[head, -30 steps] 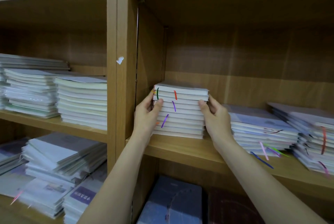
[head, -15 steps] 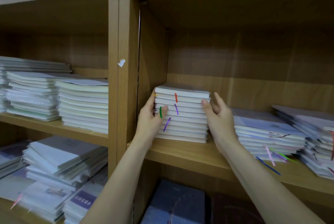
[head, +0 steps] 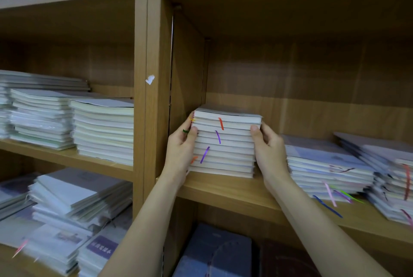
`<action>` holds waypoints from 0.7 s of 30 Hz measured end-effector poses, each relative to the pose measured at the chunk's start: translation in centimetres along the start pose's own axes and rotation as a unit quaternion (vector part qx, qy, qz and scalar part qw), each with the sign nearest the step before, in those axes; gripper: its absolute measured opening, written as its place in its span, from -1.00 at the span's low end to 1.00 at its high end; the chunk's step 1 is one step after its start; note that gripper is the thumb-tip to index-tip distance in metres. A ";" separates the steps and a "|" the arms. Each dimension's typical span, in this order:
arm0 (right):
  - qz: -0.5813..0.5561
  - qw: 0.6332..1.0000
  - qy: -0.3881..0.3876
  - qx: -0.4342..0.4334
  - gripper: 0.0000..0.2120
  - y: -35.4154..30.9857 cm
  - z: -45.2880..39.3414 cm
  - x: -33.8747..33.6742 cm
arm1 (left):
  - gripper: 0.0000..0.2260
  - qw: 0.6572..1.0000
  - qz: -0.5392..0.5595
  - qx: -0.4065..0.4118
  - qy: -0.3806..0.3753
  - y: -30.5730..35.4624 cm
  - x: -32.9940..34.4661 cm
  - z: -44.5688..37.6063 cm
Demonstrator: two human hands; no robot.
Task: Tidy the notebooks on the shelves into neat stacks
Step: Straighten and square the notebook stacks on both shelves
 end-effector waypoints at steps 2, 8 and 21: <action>-0.001 1.000 0.000 -0.002 -0.61 0.1 -0.1 0.0 | -0.66 1.000 0.001 0.000 0.006 -0.1 -0.1 -0.1; 0.010 1.000 0.011 -0.009 -0.56 -0.1 -0.1 0.1 | -0.66 0.999 -0.011 0.013 0.028 -0.1 -0.3 -0.5; -0.065 0.997 -0.009 0.035 -0.60 0.1 -0.2 0.0 | -0.68 0.999 -0.023 0.025 0.036 -0.2 0.0 -0.3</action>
Point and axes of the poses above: each hand's wrist, its own z-axis away from the middle knuckle, its own x-axis out of the palm, y = z × x, the point moved 2 cm from there along -z, towards the middle knuckle, and after that the axes turned 6 degrees about x, right-handed, at the moved point
